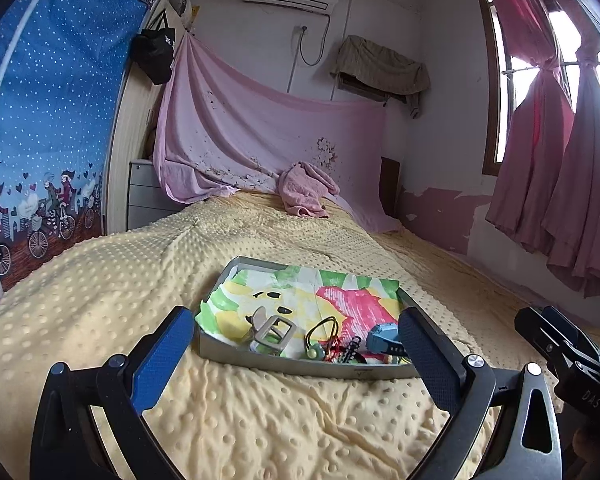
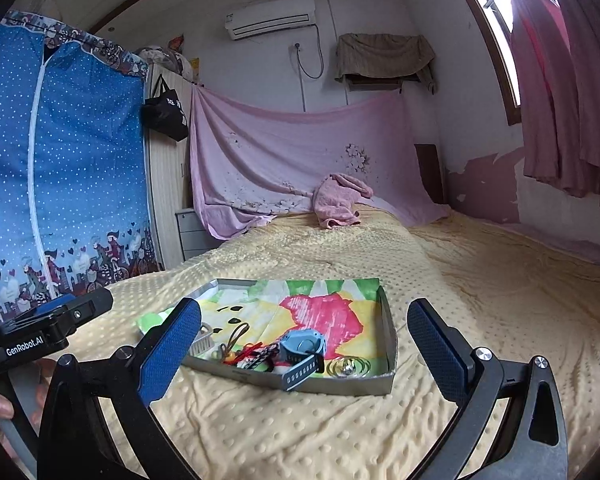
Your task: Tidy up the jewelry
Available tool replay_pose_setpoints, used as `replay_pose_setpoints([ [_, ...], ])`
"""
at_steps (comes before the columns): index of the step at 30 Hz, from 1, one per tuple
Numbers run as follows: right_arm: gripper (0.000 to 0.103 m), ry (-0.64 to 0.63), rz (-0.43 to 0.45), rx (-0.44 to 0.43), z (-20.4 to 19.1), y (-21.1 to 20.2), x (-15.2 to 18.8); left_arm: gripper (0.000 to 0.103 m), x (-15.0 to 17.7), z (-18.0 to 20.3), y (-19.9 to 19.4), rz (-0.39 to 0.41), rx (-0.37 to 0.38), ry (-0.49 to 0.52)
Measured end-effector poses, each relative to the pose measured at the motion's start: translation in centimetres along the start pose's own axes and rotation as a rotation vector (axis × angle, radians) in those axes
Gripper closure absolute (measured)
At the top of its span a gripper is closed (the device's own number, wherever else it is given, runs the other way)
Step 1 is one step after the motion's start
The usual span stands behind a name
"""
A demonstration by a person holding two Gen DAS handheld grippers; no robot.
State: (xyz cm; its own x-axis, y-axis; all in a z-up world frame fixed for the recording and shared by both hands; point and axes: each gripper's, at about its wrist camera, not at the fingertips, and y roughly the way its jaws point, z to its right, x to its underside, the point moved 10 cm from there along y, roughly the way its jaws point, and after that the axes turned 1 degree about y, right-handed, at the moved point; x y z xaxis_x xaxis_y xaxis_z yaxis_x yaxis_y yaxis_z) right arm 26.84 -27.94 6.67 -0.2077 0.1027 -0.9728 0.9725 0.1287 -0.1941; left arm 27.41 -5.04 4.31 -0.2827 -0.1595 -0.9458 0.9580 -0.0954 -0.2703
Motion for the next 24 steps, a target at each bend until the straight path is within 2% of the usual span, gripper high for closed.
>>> replay_pose_setpoints([
  [7,0.001,-0.007,0.002,0.005,-0.6,-4.2,0.4,0.000,0.9,-0.3,-4.2,0.013,-0.010,0.033],
  [13,0.001,-0.021,-0.006,-0.003,-1.9,-7.5,1.0,0.000,1.8,-1.1,-7.3,0.005,-0.015,0.023],
  [24,0.001,-0.040,-0.018,-0.014,-4.1,-11.7,2.3,0.000,3.7,-2.3,-11.6,-0.002,-0.013,0.061],
])
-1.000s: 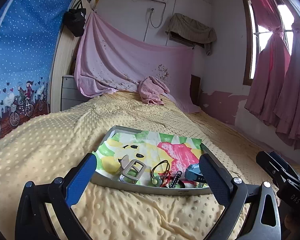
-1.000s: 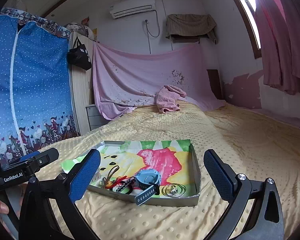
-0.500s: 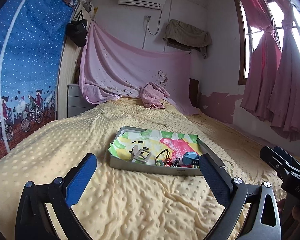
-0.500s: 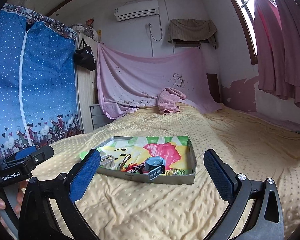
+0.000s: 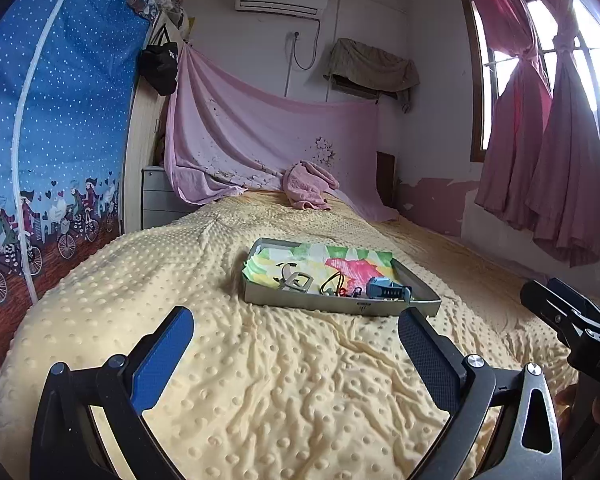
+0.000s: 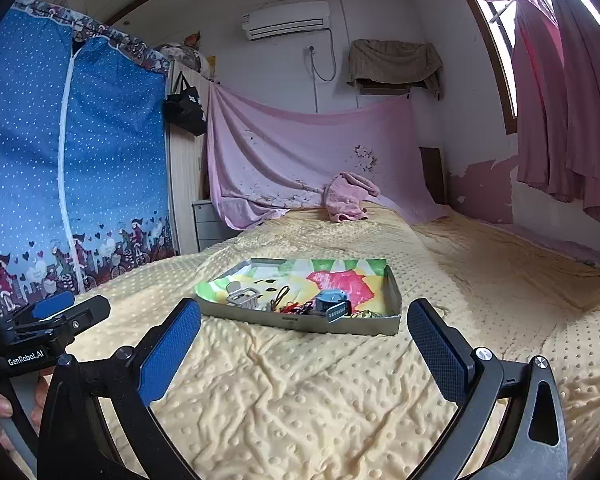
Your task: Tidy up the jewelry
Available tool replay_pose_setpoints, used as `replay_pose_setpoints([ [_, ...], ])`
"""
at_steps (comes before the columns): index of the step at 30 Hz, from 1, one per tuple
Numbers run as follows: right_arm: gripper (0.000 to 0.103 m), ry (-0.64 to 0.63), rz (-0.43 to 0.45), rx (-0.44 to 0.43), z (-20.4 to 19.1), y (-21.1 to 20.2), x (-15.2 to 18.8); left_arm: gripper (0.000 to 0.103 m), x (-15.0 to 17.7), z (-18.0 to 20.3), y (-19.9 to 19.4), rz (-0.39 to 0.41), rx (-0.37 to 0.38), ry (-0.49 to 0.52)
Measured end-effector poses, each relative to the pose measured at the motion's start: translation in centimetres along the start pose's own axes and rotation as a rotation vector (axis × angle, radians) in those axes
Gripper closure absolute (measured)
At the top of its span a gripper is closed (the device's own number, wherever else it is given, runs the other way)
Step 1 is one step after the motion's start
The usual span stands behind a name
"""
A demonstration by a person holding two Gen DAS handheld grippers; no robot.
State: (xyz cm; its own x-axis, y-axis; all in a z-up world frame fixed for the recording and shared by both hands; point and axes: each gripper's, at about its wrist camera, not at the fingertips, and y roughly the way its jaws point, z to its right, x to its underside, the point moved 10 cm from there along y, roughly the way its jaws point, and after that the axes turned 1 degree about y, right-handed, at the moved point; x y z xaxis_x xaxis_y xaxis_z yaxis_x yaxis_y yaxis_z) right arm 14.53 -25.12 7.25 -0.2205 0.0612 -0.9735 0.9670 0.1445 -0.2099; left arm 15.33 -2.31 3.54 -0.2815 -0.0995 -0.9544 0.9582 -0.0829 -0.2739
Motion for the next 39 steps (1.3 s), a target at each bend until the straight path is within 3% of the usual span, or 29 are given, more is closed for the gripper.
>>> replay_pose_setpoints([
  [17,0.001,0.020,-0.028,0.042,-1.4,-4.2,3.7,0.000,3.2,-0.5,-2.5,-0.050,0.016,0.053],
  [39,0.001,0.013,-0.075,0.049,-0.3,-2.1,5.9,0.000,5.2,-0.6,-2.1,-0.076,-0.032,0.053],
])
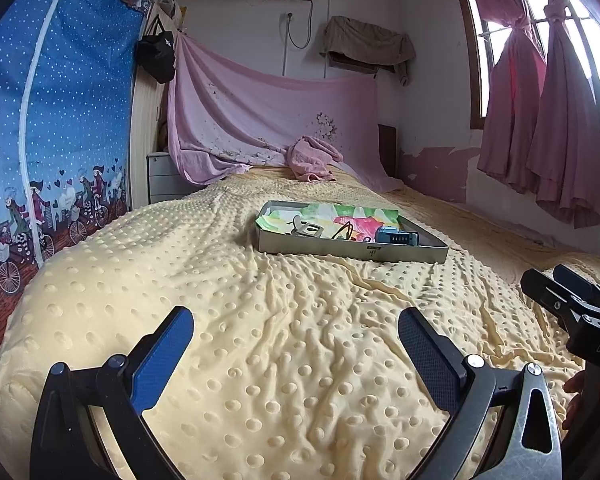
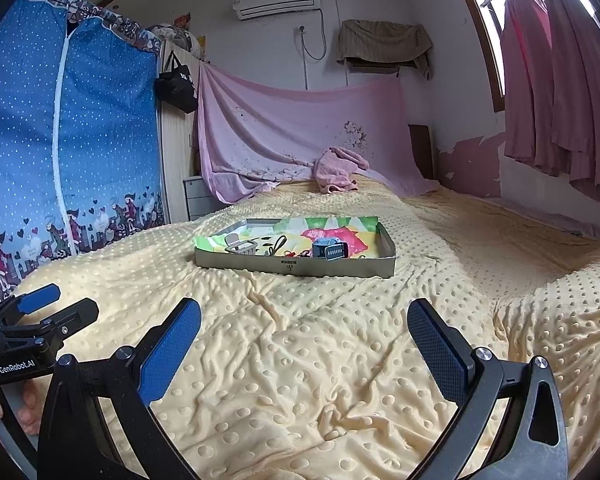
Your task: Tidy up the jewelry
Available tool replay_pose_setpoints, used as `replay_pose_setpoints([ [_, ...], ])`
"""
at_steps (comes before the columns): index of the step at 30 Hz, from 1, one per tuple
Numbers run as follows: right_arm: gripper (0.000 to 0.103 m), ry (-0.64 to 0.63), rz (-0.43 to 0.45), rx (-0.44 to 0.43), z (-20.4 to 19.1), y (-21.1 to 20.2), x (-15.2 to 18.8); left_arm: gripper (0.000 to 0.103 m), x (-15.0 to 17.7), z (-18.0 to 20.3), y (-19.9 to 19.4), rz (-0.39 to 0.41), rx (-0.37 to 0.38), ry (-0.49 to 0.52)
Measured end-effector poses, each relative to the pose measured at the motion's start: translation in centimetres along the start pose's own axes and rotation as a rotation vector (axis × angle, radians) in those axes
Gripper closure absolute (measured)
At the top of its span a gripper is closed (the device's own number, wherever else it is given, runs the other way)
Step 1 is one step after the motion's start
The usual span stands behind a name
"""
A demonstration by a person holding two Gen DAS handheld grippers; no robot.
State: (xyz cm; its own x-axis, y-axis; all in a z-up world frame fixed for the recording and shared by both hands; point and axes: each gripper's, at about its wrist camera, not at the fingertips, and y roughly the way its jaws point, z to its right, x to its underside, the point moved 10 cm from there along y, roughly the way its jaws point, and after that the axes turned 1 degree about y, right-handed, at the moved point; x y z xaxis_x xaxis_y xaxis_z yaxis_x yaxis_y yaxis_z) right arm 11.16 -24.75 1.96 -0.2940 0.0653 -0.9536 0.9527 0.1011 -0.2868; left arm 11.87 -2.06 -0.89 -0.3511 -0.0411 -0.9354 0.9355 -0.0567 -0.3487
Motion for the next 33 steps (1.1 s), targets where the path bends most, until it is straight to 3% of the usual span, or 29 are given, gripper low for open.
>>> replay_pose_setpoints([
  [33,0.001,0.001,0.006,-0.014,-1.0,-0.1,0.0,0.000,-0.3,-0.2,-0.3,0.013,-0.003,0.003],
])
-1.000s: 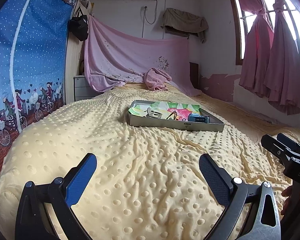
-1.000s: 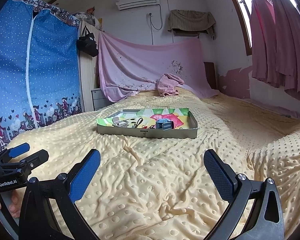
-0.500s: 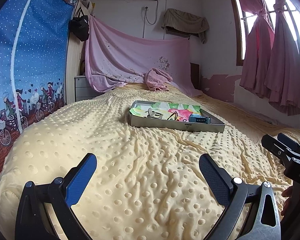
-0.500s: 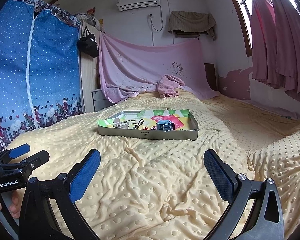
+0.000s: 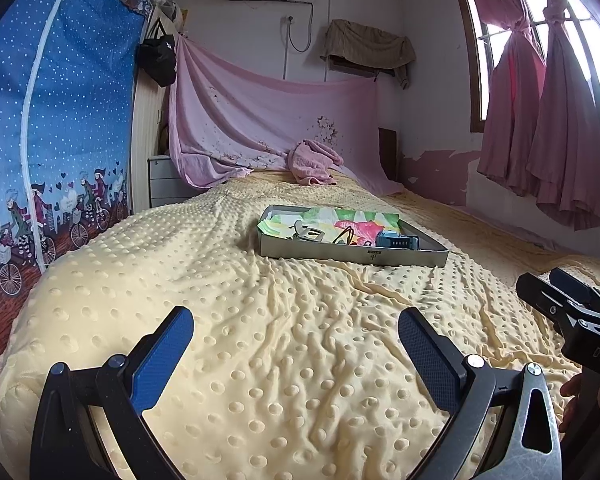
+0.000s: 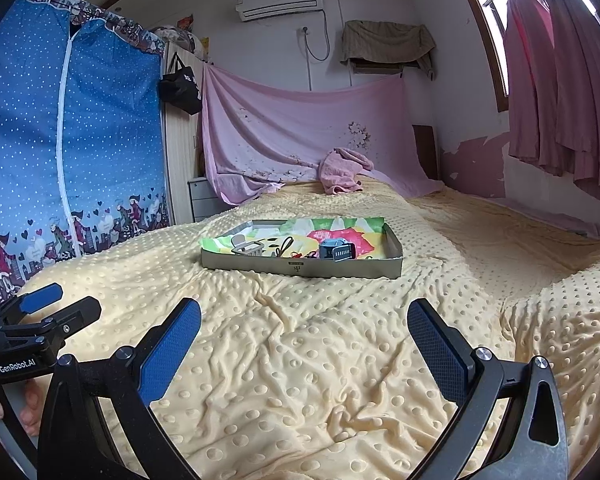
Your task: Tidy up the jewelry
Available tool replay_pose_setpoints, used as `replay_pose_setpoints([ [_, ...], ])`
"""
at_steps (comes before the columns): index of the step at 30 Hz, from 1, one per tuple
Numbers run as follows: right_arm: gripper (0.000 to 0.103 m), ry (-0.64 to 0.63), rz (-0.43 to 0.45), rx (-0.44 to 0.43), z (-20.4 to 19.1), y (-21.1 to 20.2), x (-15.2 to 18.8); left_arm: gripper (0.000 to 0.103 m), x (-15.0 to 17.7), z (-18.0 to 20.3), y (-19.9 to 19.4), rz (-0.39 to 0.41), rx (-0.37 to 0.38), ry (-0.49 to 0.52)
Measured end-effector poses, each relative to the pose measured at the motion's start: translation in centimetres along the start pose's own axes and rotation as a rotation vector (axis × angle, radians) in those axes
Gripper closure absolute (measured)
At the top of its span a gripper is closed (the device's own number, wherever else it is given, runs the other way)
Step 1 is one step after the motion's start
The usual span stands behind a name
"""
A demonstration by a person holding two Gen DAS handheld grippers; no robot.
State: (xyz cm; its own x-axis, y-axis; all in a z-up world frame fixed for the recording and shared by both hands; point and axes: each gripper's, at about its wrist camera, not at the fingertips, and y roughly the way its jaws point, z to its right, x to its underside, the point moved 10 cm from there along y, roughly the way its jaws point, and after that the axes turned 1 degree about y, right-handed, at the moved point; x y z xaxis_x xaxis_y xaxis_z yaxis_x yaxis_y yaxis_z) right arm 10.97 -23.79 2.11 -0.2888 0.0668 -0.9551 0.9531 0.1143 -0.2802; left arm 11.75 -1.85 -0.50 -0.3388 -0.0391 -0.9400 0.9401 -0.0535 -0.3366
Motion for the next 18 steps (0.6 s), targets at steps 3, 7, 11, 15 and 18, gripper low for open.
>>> replay_pose_setpoints([
  [3,0.001,0.002,0.001,-0.004,-0.02,-0.03,-0.04,0.000,-0.03,0.03,-0.06,0.001,-0.001,-0.001],
  [7,0.001,0.003,0.003,-0.006,-0.09,-0.01,-0.01,0.000,-0.08,0.07,-0.17,0.004,-0.001,-0.001],
  [11,0.001,0.001,0.001,-0.007,-0.15,0.00,0.07,0.000,-0.11,0.11,-0.21,0.005,0.000,-0.001],
  [15,0.001,0.000,-0.001,-0.009,-0.21,-0.01,0.17,0.000,-0.12,0.10,-0.22,0.006,-0.001,-0.001],
  [18,0.001,0.001,0.000,-0.008,-0.26,-0.02,0.19,0.000,-0.12,0.16,-0.31,0.006,-0.002,-0.002],
])
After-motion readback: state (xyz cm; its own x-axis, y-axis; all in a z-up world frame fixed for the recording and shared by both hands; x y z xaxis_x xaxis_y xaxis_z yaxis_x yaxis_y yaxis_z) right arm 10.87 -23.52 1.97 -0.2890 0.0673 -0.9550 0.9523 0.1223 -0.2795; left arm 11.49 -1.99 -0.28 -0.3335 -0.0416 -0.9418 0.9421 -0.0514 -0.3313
